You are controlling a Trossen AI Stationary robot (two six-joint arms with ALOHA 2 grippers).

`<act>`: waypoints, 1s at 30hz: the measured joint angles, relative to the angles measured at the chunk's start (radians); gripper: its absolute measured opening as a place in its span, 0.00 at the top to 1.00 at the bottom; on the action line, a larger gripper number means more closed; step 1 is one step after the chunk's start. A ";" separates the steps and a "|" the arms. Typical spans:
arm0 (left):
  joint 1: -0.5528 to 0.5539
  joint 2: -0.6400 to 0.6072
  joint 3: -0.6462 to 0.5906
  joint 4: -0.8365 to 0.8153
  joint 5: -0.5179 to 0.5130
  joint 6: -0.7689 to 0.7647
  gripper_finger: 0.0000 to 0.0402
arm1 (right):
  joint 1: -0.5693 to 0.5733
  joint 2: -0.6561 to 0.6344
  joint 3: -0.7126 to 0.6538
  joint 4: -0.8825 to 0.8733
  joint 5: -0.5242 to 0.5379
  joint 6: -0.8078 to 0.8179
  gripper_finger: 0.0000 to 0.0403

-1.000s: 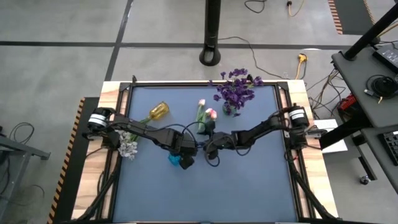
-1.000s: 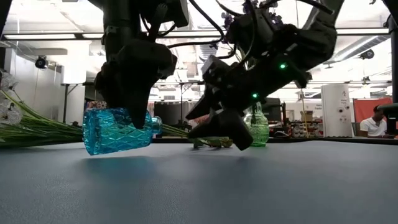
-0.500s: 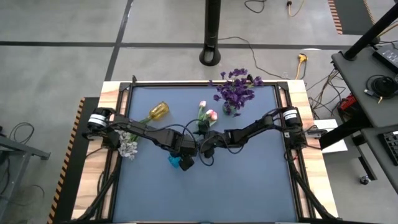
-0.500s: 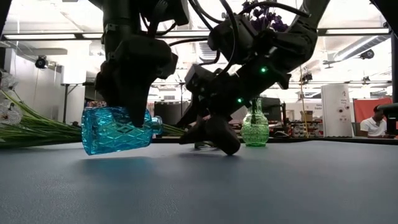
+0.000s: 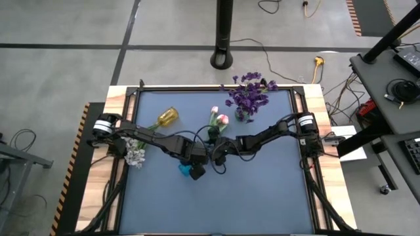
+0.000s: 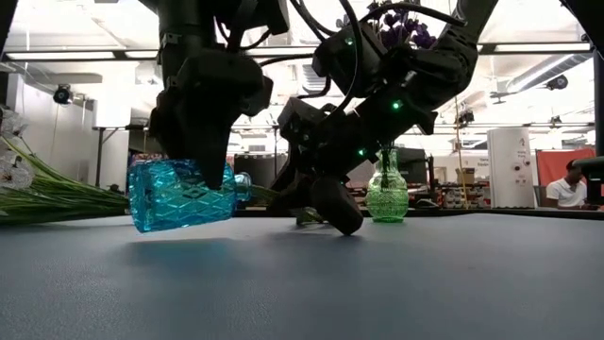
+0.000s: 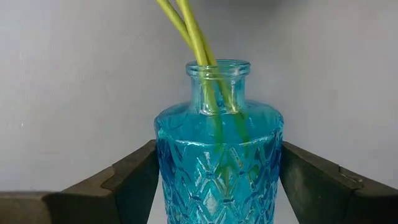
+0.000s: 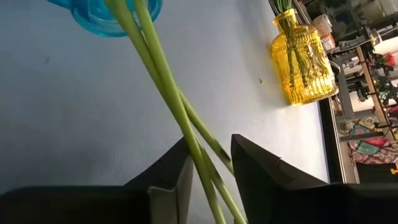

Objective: Sort flowers into vase by color
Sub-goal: Put the blue vase with flowers on the table

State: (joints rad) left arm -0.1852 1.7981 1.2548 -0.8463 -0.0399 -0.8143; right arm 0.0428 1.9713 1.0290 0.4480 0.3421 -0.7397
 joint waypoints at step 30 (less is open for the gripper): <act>0.028 0.005 0.039 -0.030 -0.085 0.046 0.31 | 0.047 0.002 -0.002 0.045 -0.012 -0.153 0.93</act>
State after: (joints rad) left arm -0.1571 1.8035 1.2934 -0.8760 -0.1250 -0.7678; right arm 0.0897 1.9732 1.0265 0.4929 0.3304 -0.8924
